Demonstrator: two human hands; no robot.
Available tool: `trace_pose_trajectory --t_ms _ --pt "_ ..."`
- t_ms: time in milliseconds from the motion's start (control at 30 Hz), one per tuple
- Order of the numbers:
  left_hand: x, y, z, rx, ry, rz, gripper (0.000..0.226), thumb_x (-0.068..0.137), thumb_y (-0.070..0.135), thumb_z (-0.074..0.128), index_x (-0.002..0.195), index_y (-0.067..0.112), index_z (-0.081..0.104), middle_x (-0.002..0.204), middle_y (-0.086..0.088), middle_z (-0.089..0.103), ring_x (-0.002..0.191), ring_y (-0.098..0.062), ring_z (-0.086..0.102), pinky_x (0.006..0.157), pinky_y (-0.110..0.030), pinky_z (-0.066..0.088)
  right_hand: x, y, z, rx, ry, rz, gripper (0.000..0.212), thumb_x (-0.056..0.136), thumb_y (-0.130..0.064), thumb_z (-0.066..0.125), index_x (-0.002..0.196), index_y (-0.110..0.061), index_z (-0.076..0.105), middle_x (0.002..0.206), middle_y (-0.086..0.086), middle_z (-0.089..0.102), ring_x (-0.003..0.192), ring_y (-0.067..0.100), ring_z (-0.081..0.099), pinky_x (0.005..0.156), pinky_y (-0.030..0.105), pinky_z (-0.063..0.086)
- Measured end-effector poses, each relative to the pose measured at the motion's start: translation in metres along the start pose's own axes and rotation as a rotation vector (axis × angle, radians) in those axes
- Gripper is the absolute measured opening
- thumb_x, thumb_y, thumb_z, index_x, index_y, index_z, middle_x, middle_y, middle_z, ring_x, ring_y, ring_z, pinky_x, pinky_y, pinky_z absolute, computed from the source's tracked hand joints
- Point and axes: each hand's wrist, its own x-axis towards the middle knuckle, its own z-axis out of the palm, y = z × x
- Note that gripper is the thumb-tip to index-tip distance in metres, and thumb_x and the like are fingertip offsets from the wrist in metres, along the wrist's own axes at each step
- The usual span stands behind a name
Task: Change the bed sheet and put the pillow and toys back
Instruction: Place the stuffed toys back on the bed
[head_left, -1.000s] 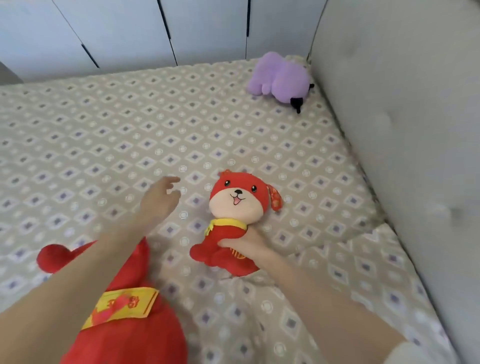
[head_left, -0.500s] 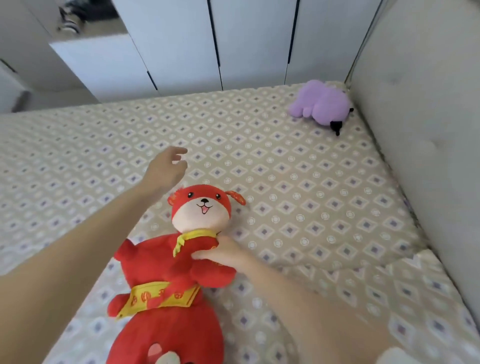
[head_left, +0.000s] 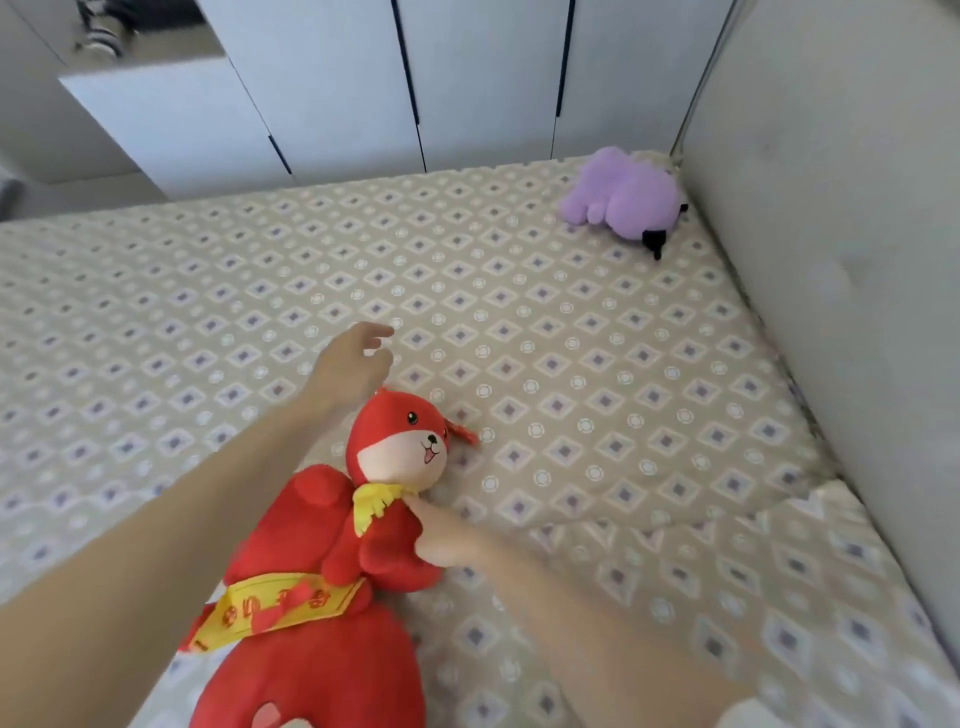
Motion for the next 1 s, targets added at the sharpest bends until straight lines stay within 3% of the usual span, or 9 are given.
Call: trace_pose_trajectory --t_ms 67,200,333,467,533,700,833,933,1000 --pt "0.001 -0.001 0.013 0.029 -0.022 -0.005 0.039 0.094 0.012 0.045 0.132 0.019 0.052 0.135 -0.007 0.051 0.11 -0.024 0.055 0.091 -0.033 0.043 -0.001 0.008 -0.007 0.042 0.066 -0.012 0.066 0.089 0.002 0.038 0.149 -0.025 0.032 0.144 0.009 0.045 0.127 0.03 0.047 0.103 0.033 0.042" --pt "0.007 0.002 0.041 0.05 -0.052 -0.042 0.042 0.092 0.01 0.044 0.132 0.02 0.051 0.136 -0.007 0.051 0.124 -0.023 0.048 0.098 -0.033 0.038 -0.014 0.04 -0.042 0.133 0.095 0.083 0.046 0.091 -0.006 0.047 0.134 -0.02 0.055 0.133 0.002 0.058 0.12 0.018 0.054 0.085 0.01 0.041" --pt "0.016 0.011 0.077 0.046 -0.106 -0.039 0.042 0.093 0.01 0.043 0.134 0.019 0.05 0.138 -0.008 0.049 0.127 -0.024 0.045 0.105 -0.036 0.036 -0.03 0.08 -0.093 0.137 0.251 0.255 0.041 0.091 -0.012 0.047 0.131 -0.015 0.055 0.133 0.003 0.056 0.113 0.021 0.056 0.088 0.026 0.046" --pt "0.031 0.013 0.116 0.078 -0.151 -0.009 0.042 0.095 0.011 0.043 0.135 0.018 0.048 0.138 -0.008 0.049 0.116 -0.022 0.051 0.099 -0.032 0.04 -0.041 0.11 -0.137 0.085 0.437 0.347 0.039 0.094 -0.013 0.044 0.132 -0.02 0.051 0.136 0.002 0.052 0.123 0.023 0.049 0.097 0.029 0.042" --pt "0.044 0.012 0.14 0.165 -0.188 0.023 0.046 0.094 0.012 0.043 0.139 0.018 0.044 0.141 -0.01 0.045 0.121 -0.025 0.049 0.101 -0.034 0.038 -0.041 0.125 -0.159 0.004 0.514 0.399 0.044 0.092 -0.012 0.044 0.135 -0.021 0.048 0.139 0.004 0.047 0.129 0.026 0.041 0.102 0.037 0.041" --pt "0.083 0.004 0.193 0.268 -0.278 0.041 0.058 0.093 0.017 0.047 0.148 0.026 0.029 0.158 -0.009 0.011 0.137 -0.031 0.033 0.113 -0.04 0.023 -0.022 0.154 -0.207 -0.143 0.605 0.42 0.054 0.09 -0.013 0.048 0.142 -0.022 0.039 0.148 0.004 0.031 0.135 0.032 0.027 0.105 0.042 0.037" --pt "0.122 -0.004 0.225 0.342 -0.306 0.028 0.075 0.089 0.039 0.059 0.151 0.035 0.017 0.159 -0.007 -0.013 0.141 -0.026 0.029 0.116 -0.046 -0.001 -0.003 0.179 -0.231 -0.203 0.531 0.384 0.069 0.087 -0.014 0.056 0.149 -0.024 0.028 0.156 0.004 0.016 0.141 0.034 0.021 0.113 0.041 0.027" --pt "0.161 -0.009 0.248 0.426 -0.269 0.024 0.086 0.082 0.054 0.063 0.15 0.04 0.013 0.159 -0.001 -0.016 0.145 -0.032 0.018 0.113 -0.056 0.001 0.009 0.198 -0.226 -0.308 0.356 0.452 0.097 0.082 -0.014 0.07 0.152 -0.033 0.006 0.16 -0.003 -0.006 0.144 0.037 0.005 0.112 0.054 0.027" --pt "0.189 -0.008 0.263 0.505 -0.246 0.033 0.089 0.077 0.065 0.059 0.148 0.045 0.009 0.158 0.003 -0.018 0.145 -0.04 0.003 0.11 -0.064 0.003 0.019 0.204 -0.225 -0.322 0.331 0.493 0.102 0.08 -0.012 0.074 0.152 -0.035 0.005 0.159 -0.004 -0.01 0.145 0.039 0.002 0.109 0.059 0.029"
